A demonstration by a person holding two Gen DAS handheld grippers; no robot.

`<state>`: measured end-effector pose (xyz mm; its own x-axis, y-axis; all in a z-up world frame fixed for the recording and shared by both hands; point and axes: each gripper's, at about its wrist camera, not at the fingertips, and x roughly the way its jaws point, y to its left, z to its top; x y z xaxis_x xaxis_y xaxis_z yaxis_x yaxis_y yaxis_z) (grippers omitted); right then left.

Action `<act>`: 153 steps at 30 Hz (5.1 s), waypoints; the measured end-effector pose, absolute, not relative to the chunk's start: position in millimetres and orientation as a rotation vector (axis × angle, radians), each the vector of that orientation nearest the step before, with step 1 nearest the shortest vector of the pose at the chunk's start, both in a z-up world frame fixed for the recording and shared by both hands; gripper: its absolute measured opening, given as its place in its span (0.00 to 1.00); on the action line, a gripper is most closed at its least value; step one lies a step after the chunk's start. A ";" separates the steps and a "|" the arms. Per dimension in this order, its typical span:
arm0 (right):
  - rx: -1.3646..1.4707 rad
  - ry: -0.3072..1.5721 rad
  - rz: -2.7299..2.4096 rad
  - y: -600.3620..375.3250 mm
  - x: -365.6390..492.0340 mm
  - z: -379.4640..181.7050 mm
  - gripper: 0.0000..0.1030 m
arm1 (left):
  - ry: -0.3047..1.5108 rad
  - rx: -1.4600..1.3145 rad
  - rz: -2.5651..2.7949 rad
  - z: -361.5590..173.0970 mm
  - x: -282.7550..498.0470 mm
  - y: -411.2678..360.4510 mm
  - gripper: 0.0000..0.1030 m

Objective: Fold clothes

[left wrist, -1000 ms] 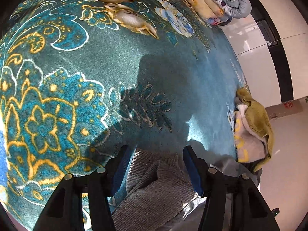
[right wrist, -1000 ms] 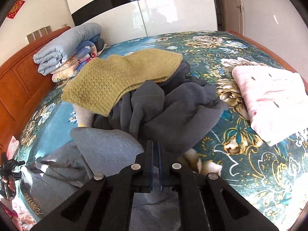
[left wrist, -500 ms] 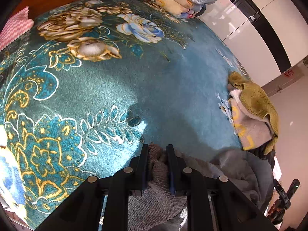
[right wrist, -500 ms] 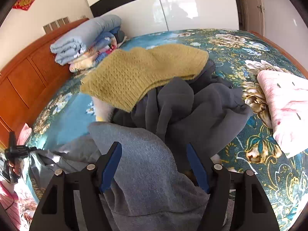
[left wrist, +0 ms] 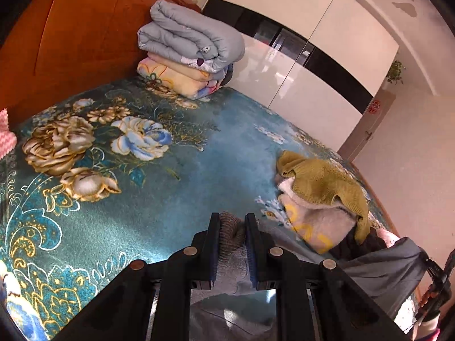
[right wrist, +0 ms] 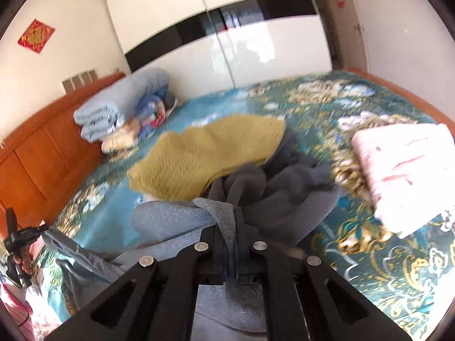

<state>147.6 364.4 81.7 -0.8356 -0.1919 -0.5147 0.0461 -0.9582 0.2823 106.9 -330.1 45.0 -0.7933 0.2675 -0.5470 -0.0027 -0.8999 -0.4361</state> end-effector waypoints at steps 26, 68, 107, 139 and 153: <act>1.256 -0.554 -2.851 425.5 156.3 -6.8 0.04 | -1.415 -1.504 2.316 -63.1 90.1 -316.8 0.50; 1.167 -0.629 -2.757 421.9 158.4 -4.8 0.04 | -1.482 -1.464 2.405 -80.0 55.6 -346.6 0.04; 1.053 -1.417 -2.494 468.6 248.7 -61.3 0.10 | -1.433 -1.373 2.610 -100.1 215.9 -347.7 0.09; 1.326 -0.833 -2.563 368.1 143.0 14.7 0.45 | -1.607 -1.242 2.654 -77.6 201.8 -390.1 0.09; 1.308 -1.044 -2.593 399.0 138.5 -2.8 0.06 | -1.486 -1.169 2.647 -31.5 176.7 -376.0 0.09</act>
